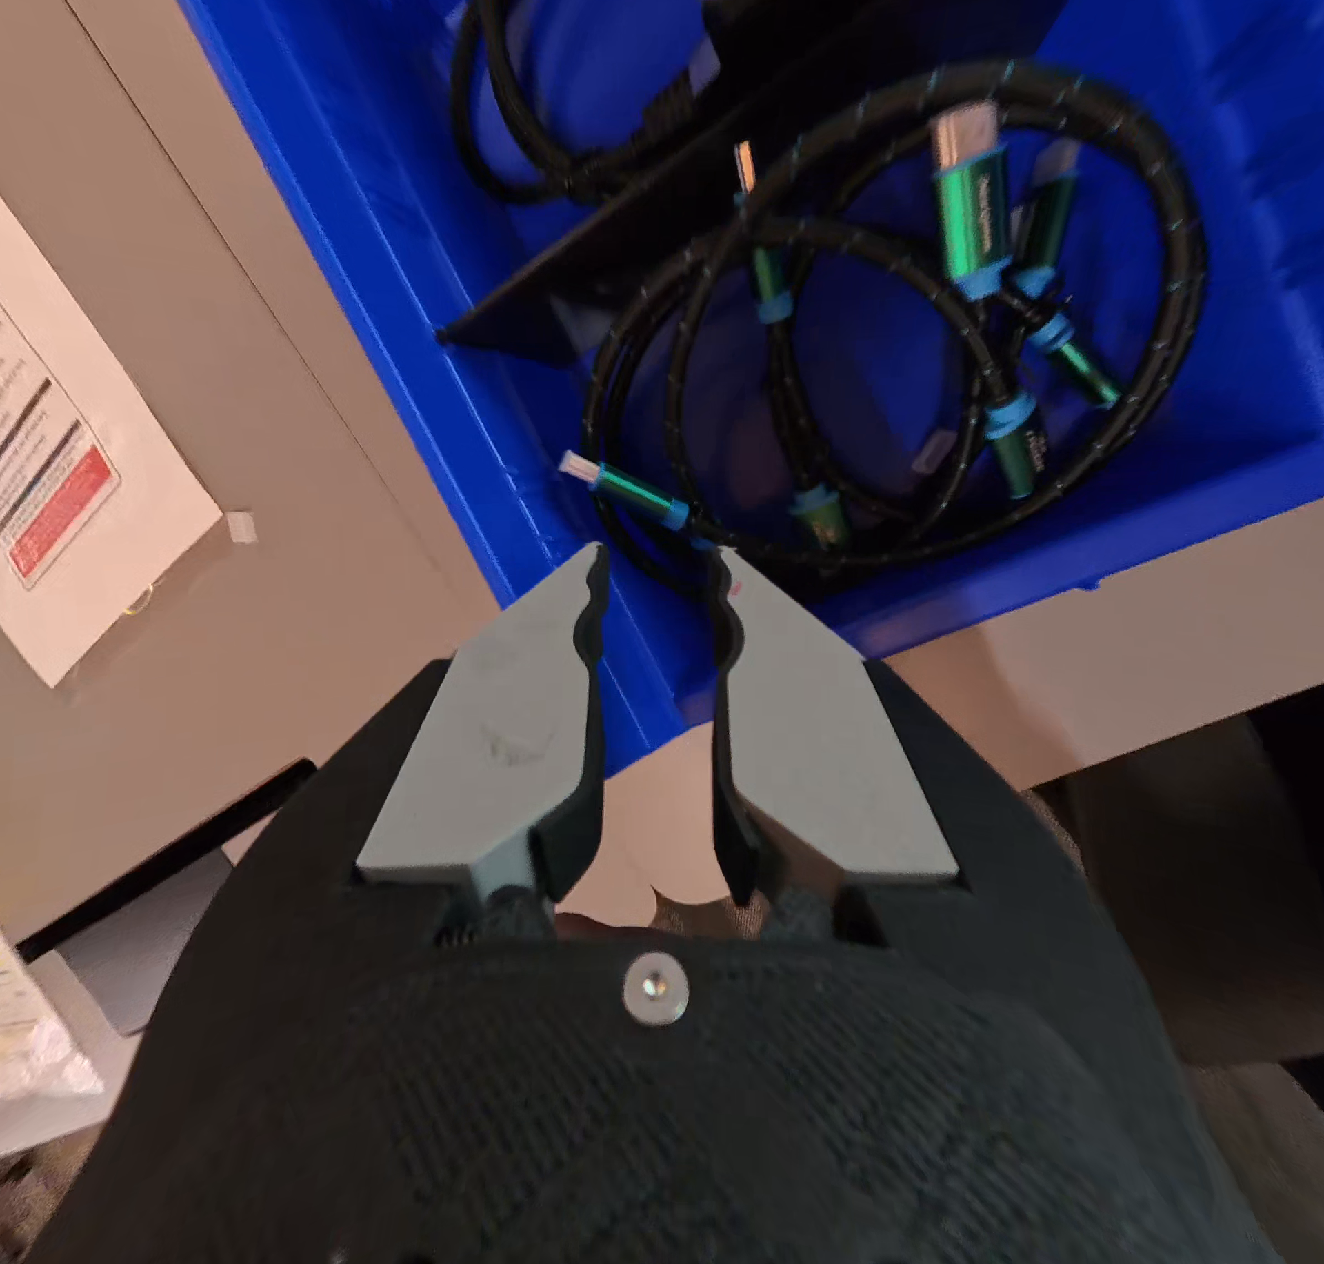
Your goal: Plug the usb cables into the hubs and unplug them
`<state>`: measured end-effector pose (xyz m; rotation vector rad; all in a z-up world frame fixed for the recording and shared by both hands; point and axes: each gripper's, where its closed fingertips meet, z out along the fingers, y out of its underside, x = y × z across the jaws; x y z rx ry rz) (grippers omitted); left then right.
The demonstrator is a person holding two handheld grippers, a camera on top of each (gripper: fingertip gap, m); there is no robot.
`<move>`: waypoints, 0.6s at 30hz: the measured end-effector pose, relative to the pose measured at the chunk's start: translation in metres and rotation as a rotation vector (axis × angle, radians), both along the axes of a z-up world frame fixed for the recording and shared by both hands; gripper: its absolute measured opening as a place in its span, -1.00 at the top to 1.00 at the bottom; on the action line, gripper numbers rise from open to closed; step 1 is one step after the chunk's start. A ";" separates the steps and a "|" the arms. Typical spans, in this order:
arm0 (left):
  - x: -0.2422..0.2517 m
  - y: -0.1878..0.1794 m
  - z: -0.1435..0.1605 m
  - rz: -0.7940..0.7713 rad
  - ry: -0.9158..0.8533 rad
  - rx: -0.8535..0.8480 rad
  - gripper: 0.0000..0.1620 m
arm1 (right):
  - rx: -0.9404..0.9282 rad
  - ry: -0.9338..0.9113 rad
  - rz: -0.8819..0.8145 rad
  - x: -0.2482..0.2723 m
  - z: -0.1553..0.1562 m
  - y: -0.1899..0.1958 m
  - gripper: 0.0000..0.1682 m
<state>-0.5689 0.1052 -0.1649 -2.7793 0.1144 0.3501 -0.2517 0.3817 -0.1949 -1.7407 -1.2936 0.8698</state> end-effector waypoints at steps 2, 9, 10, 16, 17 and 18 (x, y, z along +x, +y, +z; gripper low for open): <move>-0.005 -0.005 -0.011 0.013 0.065 -0.043 0.63 | 0.033 -0.004 0.000 -0.001 0.000 0.000 0.69; 0.001 0.004 -0.041 0.059 0.042 -0.030 0.52 | 0.093 -0.004 0.009 -0.003 0.002 -0.004 0.71; 0.001 0.005 -0.047 0.073 0.033 -0.035 0.50 | 0.093 0.000 0.011 -0.004 0.003 -0.005 0.71; -0.016 0.021 -0.048 0.116 0.151 0.029 0.69 | 0.103 0.029 0.030 -0.005 0.009 -0.009 0.72; -0.018 0.026 -0.040 0.109 0.179 0.066 0.72 | 0.107 0.032 0.031 -0.005 0.010 -0.010 0.71; -0.020 0.029 -0.031 0.109 0.216 0.101 0.73 | 0.110 0.034 0.032 -0.005 0.011 -0.010 0.72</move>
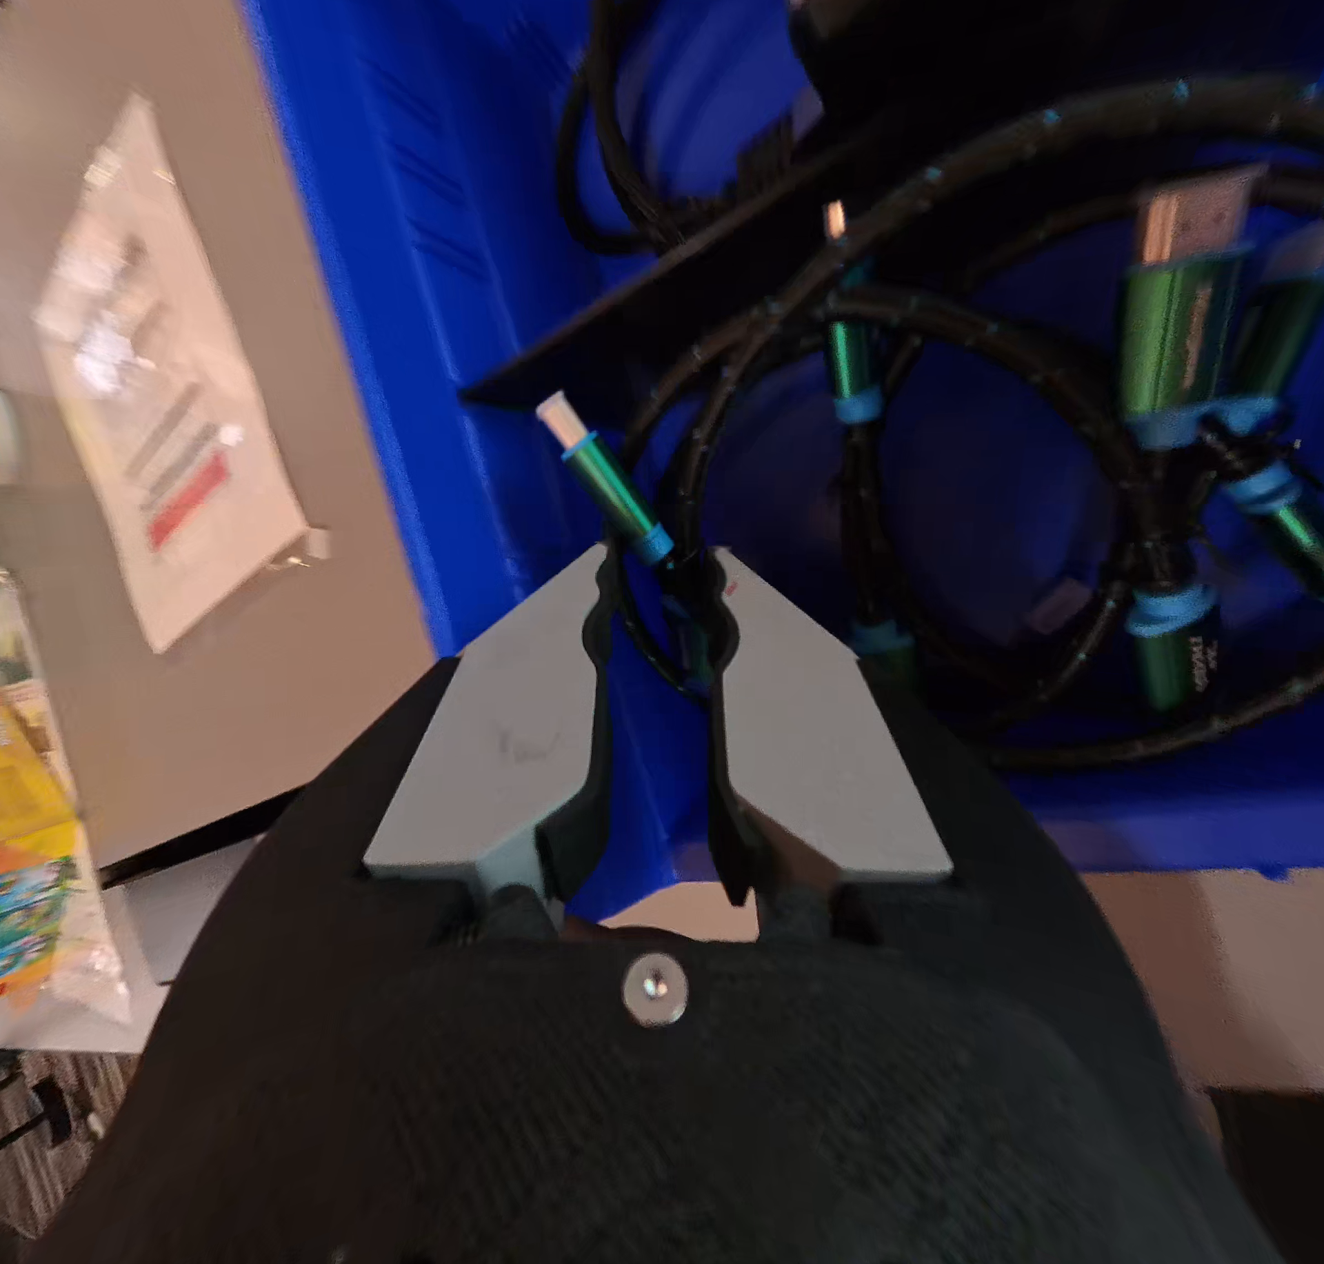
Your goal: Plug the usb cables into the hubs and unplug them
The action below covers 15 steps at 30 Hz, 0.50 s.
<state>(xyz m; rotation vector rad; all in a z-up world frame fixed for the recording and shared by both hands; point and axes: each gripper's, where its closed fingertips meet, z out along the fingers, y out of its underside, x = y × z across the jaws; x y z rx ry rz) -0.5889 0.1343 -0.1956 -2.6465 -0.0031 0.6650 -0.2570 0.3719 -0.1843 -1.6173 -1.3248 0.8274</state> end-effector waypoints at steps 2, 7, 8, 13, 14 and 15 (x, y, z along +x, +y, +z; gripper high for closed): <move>-0.006 0.008 0.027 -0.007 0.098 0.085 0.88 | 0.002 0.001 0.001 0.000 0.000 0.000 0.72; -0.013 0.024 0.102 -0.060 0.373 0.275 0.89 | 0.007 0.012 0.004 0.000 0.003 -0.001 0.72; -0.013 0.025 0.114 -0.067 0.407 0.302 0.89 | 0.009 0.011 0.003 0.000 0.003 -0.001 0.72; 0.011 0.039 0.170 -0.214 0.504 0.529 0.89 | 0.029 0.017 -0.003 0.000 0.005 0.001 0.73; 0.024 0.041 0.185 -0.287 0.584 0.591 0.89 | 0.032 0.022 -0.002 -0.001 0.006 0.001 0.73; 0.037 0.041 0.198 -0.341 0.678 0.617 0.89 | 0.034 0.026 -0.001 -0.001 0.006 0.001 0.73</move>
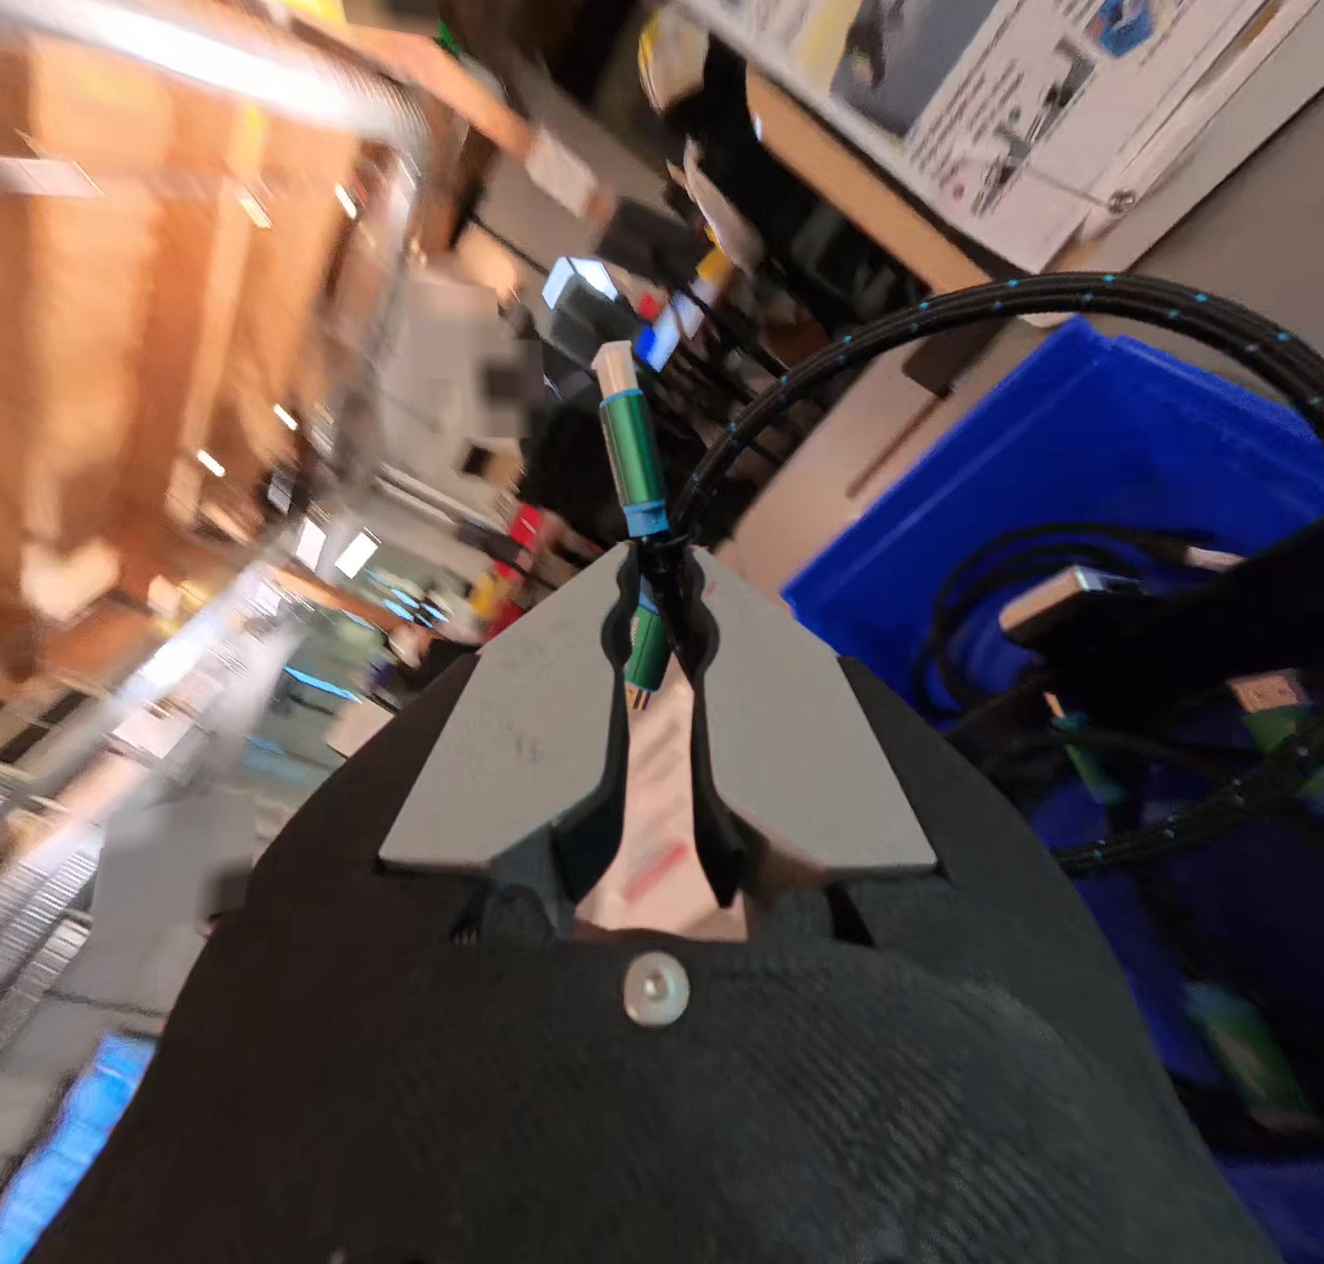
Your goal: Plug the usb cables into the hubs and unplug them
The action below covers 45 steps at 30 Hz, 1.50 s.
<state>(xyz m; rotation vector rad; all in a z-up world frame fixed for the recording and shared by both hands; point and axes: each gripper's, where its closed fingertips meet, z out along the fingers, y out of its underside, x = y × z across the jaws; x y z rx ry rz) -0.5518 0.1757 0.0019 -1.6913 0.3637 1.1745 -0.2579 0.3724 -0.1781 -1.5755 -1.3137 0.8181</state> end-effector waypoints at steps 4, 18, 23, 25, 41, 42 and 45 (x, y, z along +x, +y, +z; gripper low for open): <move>0.069 0.010 0.011 -0.148 0.463 -0.008 0.89 | -0.017 0.031 0.056 -0.004 0.005 -0.010 0.68; 0.273 0.102 -0.035 -0.595 0.767 0.050 0.89 | -0.168 0.481 0.608 0.006 0.088 -0.115 0.37; 0.290 0.139 -0.080 -0.649 0.592 -0.049 0.89 | -0.155 0.414 0.425 0.000 0.075 -0.077 0.96; 0.289 0.152 -0.091 -0.641 0.463 -0.065 0.89 | -0.142 0.371 0.358 0.002 0.069 -0.059 0.97; 0.285 0.157 -0.154 -0.834 -0.637 -0.422 0.65 | -0.345 0.092 0.071 0.101 0.056 -0.017 0.97; 0.291 0.164 -0.165 -0.842 -0.661 -0.507 0.65 | -0.373 0.082 0.076 0.105 0.055 -0.019 0.97; 0.314 0.181 -0.179 -0.922 -0.653 -0.717 0.53 | -0.416 0.015 0.064 0.117 0.047 -0.018 0.96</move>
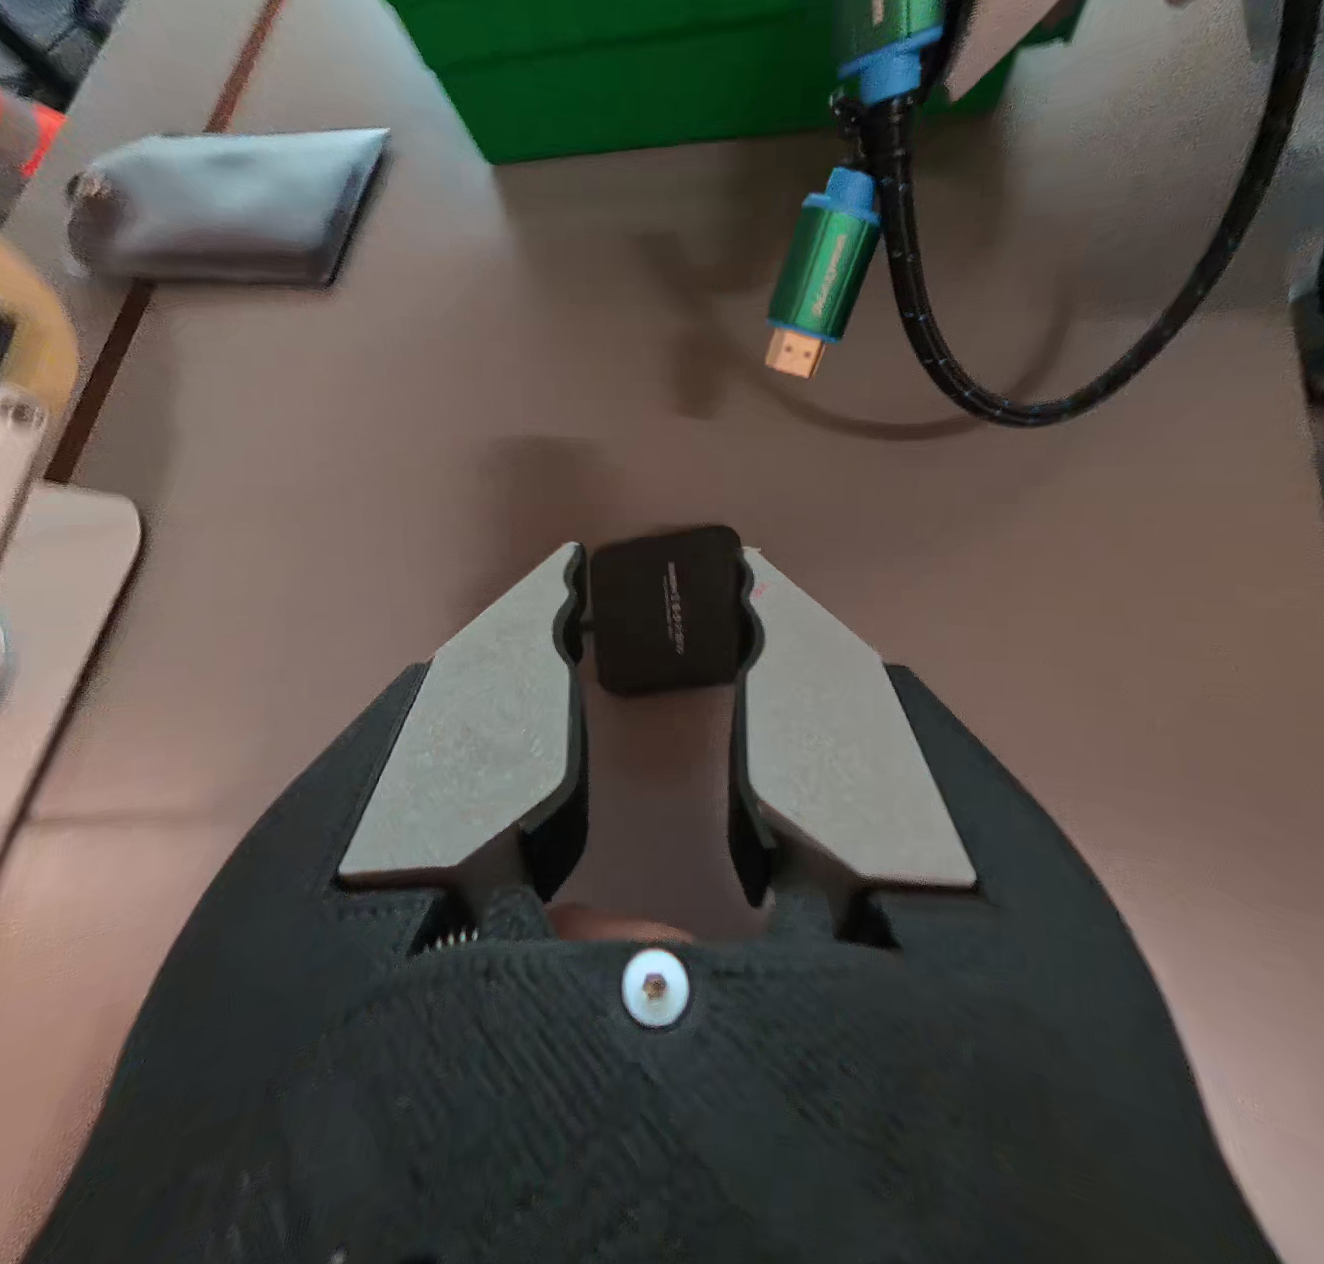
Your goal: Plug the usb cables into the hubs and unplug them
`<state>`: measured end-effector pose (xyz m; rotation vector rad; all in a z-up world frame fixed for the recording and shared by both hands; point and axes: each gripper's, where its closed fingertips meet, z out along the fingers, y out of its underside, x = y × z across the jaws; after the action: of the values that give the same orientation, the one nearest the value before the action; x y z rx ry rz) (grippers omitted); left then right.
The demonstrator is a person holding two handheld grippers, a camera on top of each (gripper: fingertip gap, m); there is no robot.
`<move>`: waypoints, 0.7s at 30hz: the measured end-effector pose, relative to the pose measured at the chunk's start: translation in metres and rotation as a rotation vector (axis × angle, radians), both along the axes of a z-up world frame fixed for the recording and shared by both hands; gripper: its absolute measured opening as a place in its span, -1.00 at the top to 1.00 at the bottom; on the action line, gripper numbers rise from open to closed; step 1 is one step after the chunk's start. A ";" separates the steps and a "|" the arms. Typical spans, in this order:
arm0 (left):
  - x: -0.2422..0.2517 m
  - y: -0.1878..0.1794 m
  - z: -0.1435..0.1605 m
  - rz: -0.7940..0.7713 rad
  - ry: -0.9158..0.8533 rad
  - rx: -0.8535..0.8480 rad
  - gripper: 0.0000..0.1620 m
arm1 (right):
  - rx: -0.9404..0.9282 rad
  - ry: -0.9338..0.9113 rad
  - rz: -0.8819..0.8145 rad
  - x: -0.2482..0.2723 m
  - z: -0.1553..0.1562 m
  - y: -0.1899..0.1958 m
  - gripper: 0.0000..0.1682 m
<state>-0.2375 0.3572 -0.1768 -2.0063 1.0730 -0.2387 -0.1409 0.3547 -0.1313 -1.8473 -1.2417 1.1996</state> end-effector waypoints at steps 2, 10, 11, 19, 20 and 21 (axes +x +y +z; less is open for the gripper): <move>0.008 0.004 -0.001 -0.167 0.112 0.018 0.44 | -0.031 -0.048 0.034 0.006 -0.007 -0.006 0.96; 0.012 -0.001 -0.025 -0.449 0.409 -0.245 0.14 | 0.017 -0.316 0.005 0.012 -0.064 0.003 0.95; 0.005 0.000 -0.033 -0.462 0.486 -0.248 0.12 | 0.063 -0.359 -0.012 0.012 -0.071 0.008 0.94; -0.019 0.008 -0.066 -0.438 0.699 -0.217 0.07 | 0.356 -0.491 -0.186 0.011 -0.077 0.036 0.60; -0.016 0.008 -0.066 -0.421 0.683 -0.215 0.09 | 0.367 -0.472 -0.201 0.009 -0.072 0.036 0.53; -0.015 0.008 -0.066 -0.390 0.673 -0.219 0.12 | 0.380 -0.455 -0.212 0.007 -0.066 0.035 0.43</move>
<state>-0.2528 0.3651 -0.2426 -2.1061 1.9365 0.1442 -0.1334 0.3897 -0.1974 -1.9492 -1.3522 0.4010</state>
